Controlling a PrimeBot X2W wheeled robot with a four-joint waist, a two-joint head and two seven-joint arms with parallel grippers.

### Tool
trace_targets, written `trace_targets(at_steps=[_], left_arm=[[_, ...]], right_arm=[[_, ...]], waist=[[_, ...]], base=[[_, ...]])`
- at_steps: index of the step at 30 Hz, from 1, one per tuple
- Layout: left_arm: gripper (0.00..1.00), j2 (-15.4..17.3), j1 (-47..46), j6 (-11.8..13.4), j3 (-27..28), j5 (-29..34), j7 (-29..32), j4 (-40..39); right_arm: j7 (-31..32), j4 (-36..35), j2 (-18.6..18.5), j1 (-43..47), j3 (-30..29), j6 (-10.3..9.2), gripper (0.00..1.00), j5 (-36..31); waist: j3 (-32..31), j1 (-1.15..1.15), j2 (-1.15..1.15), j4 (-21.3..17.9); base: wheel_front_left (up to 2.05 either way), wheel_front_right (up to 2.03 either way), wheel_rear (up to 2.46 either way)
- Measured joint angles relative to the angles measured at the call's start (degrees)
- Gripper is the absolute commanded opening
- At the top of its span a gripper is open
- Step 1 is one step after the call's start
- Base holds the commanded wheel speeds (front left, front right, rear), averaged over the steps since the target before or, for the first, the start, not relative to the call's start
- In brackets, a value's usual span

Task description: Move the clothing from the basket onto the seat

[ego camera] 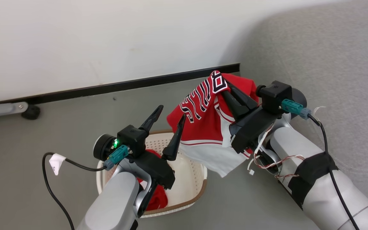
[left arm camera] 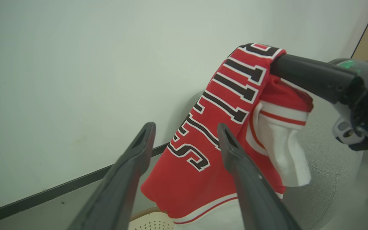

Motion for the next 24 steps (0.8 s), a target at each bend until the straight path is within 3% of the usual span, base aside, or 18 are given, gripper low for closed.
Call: trace_targets(at_steps=[24], left_arm=[[1.00,-0.01,0.83,-0.07,-1.04,0.01,0.00,-2.00]], right_arm=[[-0.01,-7.08,-1.18,2.74,-2.09,0.00,0.00,-0.14]], waist=[[-0.70,0.00,0.00,-18.80]], base=[[0.00,0.00,0.00]])
